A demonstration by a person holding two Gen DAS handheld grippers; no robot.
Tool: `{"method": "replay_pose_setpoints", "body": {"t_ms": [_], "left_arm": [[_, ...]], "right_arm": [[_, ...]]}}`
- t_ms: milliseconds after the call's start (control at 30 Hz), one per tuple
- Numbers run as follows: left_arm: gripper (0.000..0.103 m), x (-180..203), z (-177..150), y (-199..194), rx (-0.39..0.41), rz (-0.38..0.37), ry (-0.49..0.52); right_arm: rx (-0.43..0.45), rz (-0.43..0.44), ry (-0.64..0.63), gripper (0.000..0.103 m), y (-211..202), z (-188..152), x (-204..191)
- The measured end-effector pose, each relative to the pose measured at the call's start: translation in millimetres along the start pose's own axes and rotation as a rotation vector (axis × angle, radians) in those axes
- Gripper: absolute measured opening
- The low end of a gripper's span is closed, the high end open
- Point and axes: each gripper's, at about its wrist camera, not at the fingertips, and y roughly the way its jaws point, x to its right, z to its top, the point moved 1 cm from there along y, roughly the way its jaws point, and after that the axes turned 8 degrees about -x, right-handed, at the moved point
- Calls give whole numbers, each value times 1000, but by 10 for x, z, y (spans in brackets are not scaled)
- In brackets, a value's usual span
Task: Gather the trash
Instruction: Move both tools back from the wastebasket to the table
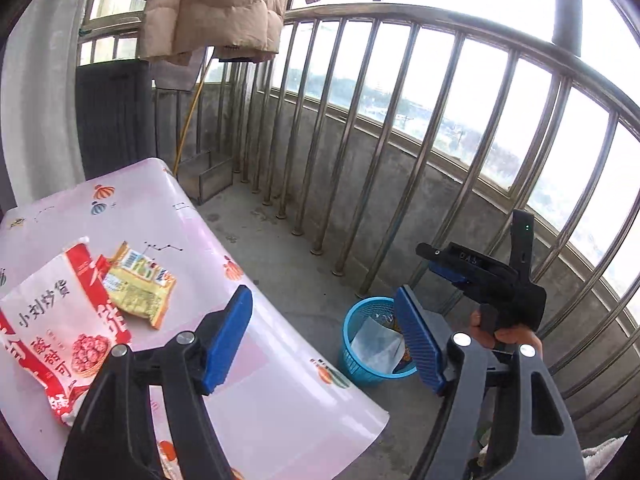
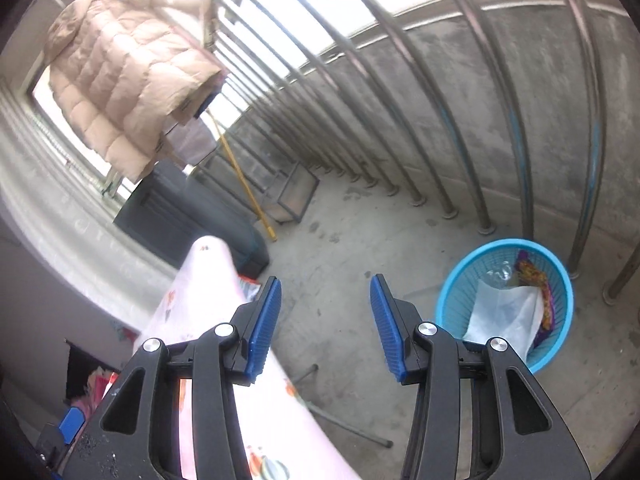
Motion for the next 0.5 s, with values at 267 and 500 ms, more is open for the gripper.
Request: {"method": "replay_pose_setpoints", "body": {"t_ms": [267,500], "left_arm": [[71,-1108,-775,-795,82,207,-203],[71,-1899,-1403,-895,15,293,-460]], "right_arm": [[-361,197,-169,45,384,-708,-875],[-591,207,-382,46,626,-1400,-1648]]}}
